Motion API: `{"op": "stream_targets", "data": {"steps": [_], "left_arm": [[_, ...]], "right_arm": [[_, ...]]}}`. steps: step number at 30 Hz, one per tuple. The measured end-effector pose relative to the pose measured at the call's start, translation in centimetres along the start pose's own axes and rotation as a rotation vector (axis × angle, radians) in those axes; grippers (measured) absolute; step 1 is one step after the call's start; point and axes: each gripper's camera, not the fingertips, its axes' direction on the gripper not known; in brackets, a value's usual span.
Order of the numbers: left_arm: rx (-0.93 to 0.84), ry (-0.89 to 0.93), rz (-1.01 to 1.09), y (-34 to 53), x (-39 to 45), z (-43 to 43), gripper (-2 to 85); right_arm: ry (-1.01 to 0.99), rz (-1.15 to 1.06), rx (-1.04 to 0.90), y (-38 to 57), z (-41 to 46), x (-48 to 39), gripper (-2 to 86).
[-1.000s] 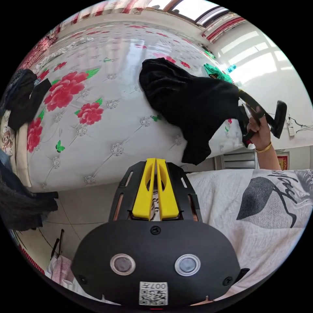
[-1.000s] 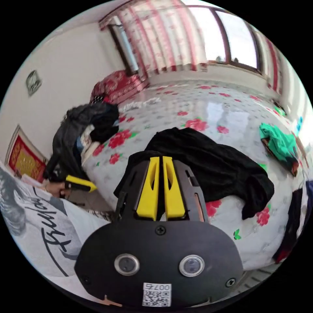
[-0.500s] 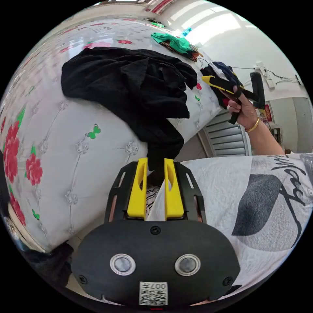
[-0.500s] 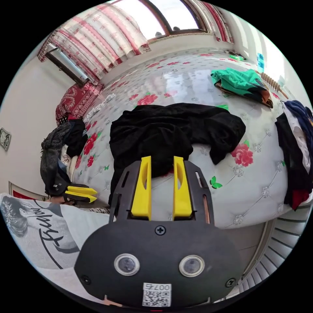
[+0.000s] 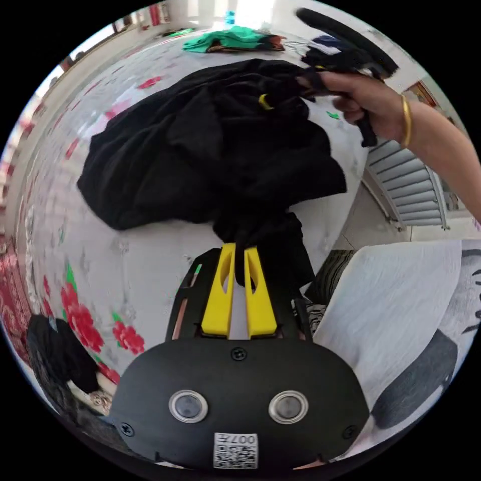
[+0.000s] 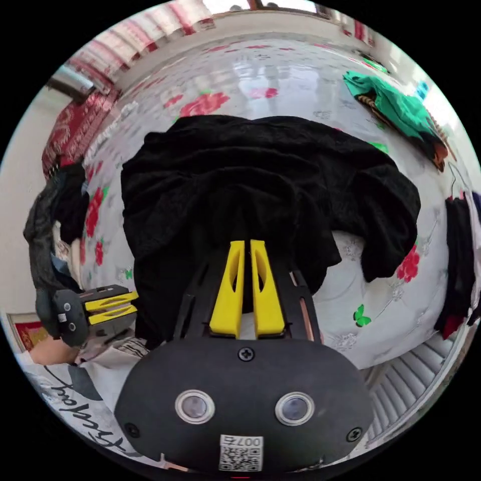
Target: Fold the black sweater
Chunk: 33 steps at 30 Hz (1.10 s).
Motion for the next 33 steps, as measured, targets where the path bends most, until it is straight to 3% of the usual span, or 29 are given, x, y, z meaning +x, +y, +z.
{"op": "stream_targets", "data": {"steps": [4,6,8,11,13,17,23,27,33], "left_arm": [[0.017,-0.240,-0.263,8.7,-10.3,-6.0,0.4],[0.048,-0.481,-0.462,15.4,-16.1,-12.3,0.5],[0.127,-0.537,-0.636,20.4,-19.9,-16.6,0.8],[0.384,-0.329,-0.963,27.7,-25.2,-19.6,2.3],[0.409,-0.237,-0.988,28.4,-26.4,-18.4,3.9],[0.309,-0.268,-0.920,24.4,-22.7,-14.5,8.6],[0.446,-0.277,-0.743,21.4,-12.5,-12.9,6.6],[0.506,0.134,-0.384,17.6,-6.8,-10.4,9.0],[0.371,0.448,-0.019,9.2,3.4,-7.0,14.9]], "right_arm": [[-0.030,-0.050,0.170,3.2,-6.0,0.3,0.2],[-0.060,-0.062,0.240,4.8,-8.8,0.2,0.0],[-0.107,-0.057,0.305,6.3,-11.1,0.2,-0.1],[-0.176,-0.061,0.357,8.1,-12.8,-0.5,-0.2],[-0.203,-0.080,0.334,8.5,-12.6,-1.7,-0.2],[-0.197,-0.123,0.327,8.7,-12.7,-4.3,-0.2],[-0.191,-0.128,0.393,8.6,-14.7,-7.3,-0.2],[-0.163,-0.109,0.419,9.2,-15.3,-8.5,-0.3],[-0.103,-0.109,0.478,10.1,-16.9,-10.6,-0.3]]}}
